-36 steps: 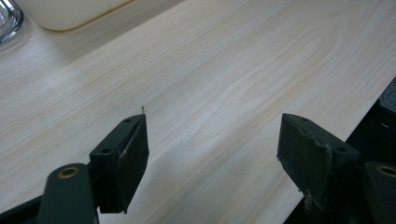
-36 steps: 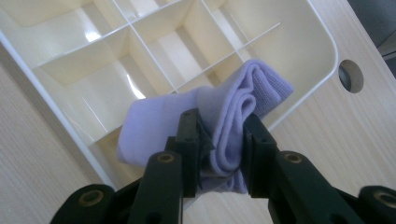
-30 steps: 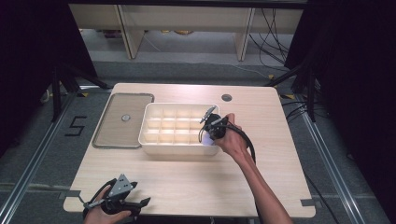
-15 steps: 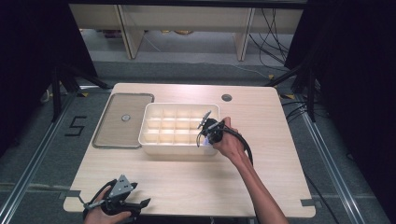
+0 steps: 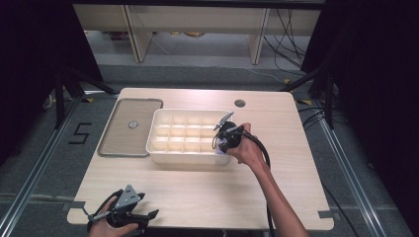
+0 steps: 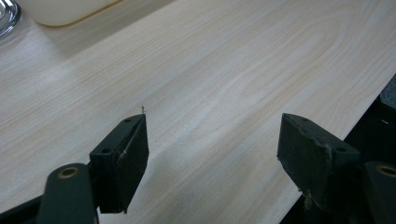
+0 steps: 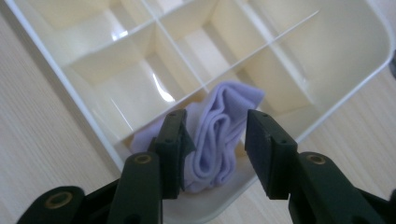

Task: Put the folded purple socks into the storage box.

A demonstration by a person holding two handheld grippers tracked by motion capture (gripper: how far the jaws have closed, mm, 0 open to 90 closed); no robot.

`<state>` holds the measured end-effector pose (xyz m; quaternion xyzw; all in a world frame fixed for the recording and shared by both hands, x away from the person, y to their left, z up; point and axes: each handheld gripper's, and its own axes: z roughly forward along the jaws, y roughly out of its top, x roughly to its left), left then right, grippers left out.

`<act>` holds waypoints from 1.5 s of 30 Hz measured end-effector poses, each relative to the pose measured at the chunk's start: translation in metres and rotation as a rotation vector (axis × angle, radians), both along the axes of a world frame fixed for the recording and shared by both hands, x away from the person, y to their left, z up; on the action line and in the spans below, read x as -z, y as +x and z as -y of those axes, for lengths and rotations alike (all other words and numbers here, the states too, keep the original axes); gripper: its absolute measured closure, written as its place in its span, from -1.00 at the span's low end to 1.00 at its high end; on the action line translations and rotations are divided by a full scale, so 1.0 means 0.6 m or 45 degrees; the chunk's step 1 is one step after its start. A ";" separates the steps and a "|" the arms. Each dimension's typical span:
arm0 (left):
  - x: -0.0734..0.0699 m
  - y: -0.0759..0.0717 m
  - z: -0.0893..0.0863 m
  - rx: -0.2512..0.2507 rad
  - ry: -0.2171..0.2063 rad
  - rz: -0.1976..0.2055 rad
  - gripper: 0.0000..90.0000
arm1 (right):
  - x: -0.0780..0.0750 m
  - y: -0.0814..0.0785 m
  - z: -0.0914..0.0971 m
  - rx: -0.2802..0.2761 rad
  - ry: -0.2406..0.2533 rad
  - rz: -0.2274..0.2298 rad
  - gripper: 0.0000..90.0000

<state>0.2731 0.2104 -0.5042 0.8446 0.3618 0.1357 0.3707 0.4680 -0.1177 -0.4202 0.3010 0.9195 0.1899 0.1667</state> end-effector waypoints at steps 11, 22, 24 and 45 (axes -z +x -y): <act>0.002 0.001 0.001 0.012 0.016 -0.016 -0.46 | 0.036 0.021 -0.004 0.034 0.025 -0.143 0.83; -0.001 0.000 0.000 0.026 0.024 -0.003 -0.47 | 0.058 0.032 -0.024 0.034 -0.063 -0.239 0.85; -0.001 -0.001 0.001 0.022 0.017 -0.001 -0.46 | 0.058 0.035 -0.022 0.014 -0.061 -0.233 0.84; 0.001 -0.003 0.005 -0.026 -0.049 0.003 -0.47 | -0.033 0.000 0.024 0.131 0.256 -0.076 0.30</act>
